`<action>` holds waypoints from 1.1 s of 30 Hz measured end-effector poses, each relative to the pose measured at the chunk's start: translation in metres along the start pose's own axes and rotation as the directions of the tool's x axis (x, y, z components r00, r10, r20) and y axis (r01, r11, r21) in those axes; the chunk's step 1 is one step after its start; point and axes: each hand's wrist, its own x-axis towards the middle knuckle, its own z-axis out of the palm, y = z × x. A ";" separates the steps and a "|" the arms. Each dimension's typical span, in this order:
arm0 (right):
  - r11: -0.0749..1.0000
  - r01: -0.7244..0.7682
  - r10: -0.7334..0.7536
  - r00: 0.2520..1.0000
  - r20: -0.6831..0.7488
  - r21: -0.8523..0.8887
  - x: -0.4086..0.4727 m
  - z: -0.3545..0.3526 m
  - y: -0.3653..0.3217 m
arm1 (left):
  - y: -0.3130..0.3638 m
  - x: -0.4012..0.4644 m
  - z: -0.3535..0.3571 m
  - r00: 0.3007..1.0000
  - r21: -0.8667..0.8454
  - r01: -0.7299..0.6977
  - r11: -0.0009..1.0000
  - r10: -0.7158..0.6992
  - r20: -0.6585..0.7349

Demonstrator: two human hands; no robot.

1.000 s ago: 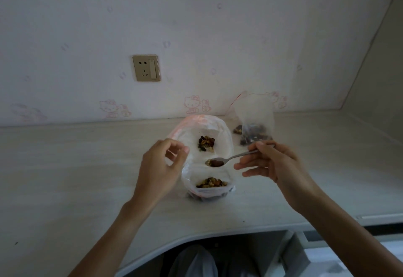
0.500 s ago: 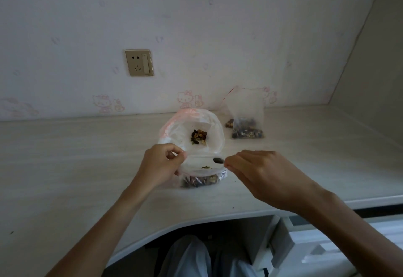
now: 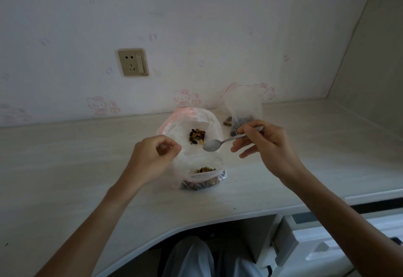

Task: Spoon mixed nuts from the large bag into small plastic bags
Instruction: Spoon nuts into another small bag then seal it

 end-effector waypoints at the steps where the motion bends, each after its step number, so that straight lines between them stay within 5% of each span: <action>1: 1.000 -0.012 0.012 1.000 -0.020 0.001 0.004 0.002 0.002 | 0.001 0.003 -0.002 1.000 -0.002 -0.025 1.000 0.025 -0.014; 9: 0.991 -0.135 0.136 0.985 -0.106 0.015 0.042 0.029 0.029 | -0.001 0.046 0.000 0.937 0.107 -0.129 0.986 0.156 -0.313; 17: 0.936 -0.288 0.314 0.943 -0.111 0.202 0.062 0.070 0.058 | -0.003 0.087 0.017 0.987 0.166 0.155 0.974 -0.160 0.015; 33: 0.959 -0.229 0.262 0.941 -0.215 0.165 0.063 0.076 0.089 | -0.015 0.087 0.027 0.999 0.116 0.016 0.993 -0.012 -0.035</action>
